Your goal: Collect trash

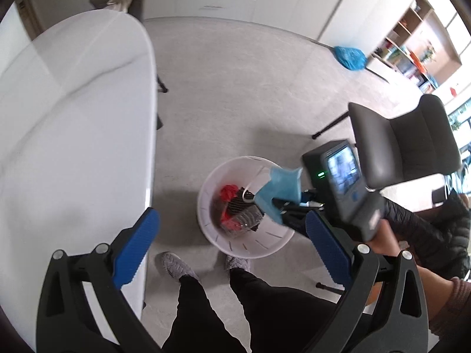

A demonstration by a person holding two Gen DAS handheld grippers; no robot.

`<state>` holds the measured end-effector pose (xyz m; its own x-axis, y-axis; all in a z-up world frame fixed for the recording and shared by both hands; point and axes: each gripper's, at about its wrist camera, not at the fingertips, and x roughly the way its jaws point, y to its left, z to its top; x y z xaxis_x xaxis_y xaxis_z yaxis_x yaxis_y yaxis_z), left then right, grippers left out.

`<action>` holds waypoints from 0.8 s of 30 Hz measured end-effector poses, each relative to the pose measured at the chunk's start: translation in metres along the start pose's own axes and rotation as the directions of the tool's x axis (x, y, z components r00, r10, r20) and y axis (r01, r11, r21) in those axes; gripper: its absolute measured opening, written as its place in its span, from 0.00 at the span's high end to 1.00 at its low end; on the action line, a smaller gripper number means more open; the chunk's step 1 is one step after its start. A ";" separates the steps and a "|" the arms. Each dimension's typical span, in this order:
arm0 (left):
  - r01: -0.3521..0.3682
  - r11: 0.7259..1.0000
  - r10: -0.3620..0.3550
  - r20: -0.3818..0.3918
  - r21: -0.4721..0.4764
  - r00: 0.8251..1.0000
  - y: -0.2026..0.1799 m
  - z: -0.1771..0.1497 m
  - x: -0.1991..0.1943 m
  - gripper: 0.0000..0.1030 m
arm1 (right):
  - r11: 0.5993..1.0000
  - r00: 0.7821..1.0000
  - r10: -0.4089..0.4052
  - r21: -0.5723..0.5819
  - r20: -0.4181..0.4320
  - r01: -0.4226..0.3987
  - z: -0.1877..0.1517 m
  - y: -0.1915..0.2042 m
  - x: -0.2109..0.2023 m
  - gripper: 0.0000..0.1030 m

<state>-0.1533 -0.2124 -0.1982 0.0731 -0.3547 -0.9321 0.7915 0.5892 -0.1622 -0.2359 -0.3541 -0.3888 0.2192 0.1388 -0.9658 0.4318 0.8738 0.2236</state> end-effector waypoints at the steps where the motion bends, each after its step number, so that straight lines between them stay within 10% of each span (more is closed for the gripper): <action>1: -0.018 1.000 0.018 -0.002 -0.005 1.000 0.003 -0.001 -0.001 0.08 | 1.000 1.000 -0.005 -0.006 -0.029 0.005 0.000 0.003 0.010 0.47; 3: -0.046 0.999 0.045 -0.003 -0.011 0.999 0.008 -0.004 -0.003 0.07 | 0.999 0.998 -0.031 -0.013 -0.061 0.030 0.000 0.007 0.022 0.19; 5: -0.057 0.998 0.057 -0.011 -0.023 0.998 0.012 -0.005 -0.002 0.07 | 0.998 0.995 -0.067 -0.012 -0.074 0.067 0.001 0.010 0.028 0.12; 24: -0.141 0.961 0.167 0.095 -0.237 0.981 0.073 -0.012 -0.061 0.08 | 0.995 0.995 -0.040 -0.089 0.093 0.049 0.038 0.078 -0.096 0.02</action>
<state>-0.1072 -0.1390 -0.1570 0.2620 -0.3185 -0.9110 0.6070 0.7882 -0.1010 -0.1901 -0.3164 -0.2740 0.2817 0.0597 -0.9576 0.3624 0.9175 0.1638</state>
